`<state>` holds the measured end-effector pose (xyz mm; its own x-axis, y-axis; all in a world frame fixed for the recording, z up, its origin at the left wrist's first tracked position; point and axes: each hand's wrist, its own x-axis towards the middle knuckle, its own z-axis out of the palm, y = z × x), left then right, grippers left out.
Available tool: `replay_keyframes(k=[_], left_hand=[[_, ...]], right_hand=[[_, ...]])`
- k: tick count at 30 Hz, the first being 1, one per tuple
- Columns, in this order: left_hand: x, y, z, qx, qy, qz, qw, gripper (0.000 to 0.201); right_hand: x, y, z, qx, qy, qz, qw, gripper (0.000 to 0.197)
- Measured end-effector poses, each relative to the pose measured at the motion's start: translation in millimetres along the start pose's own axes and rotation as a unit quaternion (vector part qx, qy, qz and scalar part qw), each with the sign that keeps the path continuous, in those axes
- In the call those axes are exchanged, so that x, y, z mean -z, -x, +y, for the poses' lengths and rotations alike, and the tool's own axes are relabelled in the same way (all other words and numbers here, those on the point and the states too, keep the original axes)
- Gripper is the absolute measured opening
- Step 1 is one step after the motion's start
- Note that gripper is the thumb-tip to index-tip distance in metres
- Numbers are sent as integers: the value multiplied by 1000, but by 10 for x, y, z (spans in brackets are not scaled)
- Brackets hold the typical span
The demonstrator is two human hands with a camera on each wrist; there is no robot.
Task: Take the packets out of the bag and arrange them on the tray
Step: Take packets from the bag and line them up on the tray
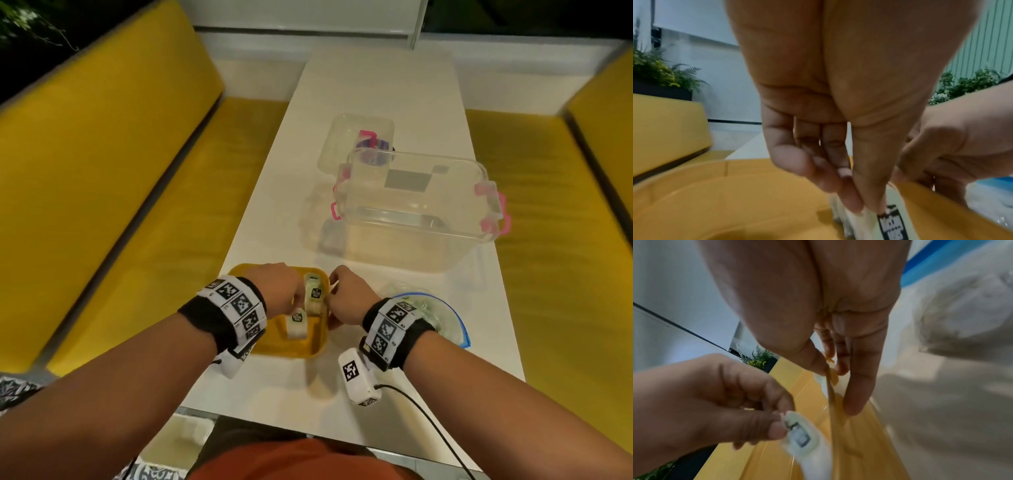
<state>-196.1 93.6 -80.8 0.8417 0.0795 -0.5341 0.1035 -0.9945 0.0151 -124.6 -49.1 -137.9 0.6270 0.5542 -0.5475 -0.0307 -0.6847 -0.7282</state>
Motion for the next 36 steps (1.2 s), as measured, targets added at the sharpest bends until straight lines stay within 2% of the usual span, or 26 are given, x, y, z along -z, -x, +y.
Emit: replay_keyframes(k=[4, 13, 17, 19, 21, 24, 26, 29, 32, 34, 36], left_hand=[[26, -208, 113, -12, -14, 5, 1000, 20], [-35, -417, 204, 18, -37, 21, 999, 20], [-35, -407, 210, 26, -16, 31, 999, 18], [5, -378, 192, 36, 10, 53, 998, 19], [78, -330, 206, 42, 24, 83, 995, 20], [229, -252, 291, 29, 45, 132, 990, 18], [335, -204, 425, -10, 71, 165, 984, 18], [431, -150, 751, -94, 132, 195, 967, 17], [382, -171, 1136, -170, 169, 167, 956, 16], [276, -240, 1348, -186, 143, 131, 963, 17], [159, -324, 1487, -168, 90, 113, 975, 19]], right_hand=[[38, 5, 40, -5, -22, -4, 1000, 26], [47, 34, 76, -3, -23, -6, 1000, 24], [83, 121, 27, 8, 0, -1, 1000, 41], [145, 181, -29, 21, 23, 4, 999, 51], [265, 295, -79, 43, 35, 12, 998, 52], [513, 517, -140, 70, -59, 33, 995, 38], [710, 673, -121, 81, -94, 65, 990, 33], [1022, 833, 103, 79, -29, 133, 988, 23], [1218, 955, 455, 37, 123, 159, 979, 10], [1225, 1006, 716, -1, 196, 153, 969, 9], [1164, 1046, 944, -25, 221, 145, 964, 15]])
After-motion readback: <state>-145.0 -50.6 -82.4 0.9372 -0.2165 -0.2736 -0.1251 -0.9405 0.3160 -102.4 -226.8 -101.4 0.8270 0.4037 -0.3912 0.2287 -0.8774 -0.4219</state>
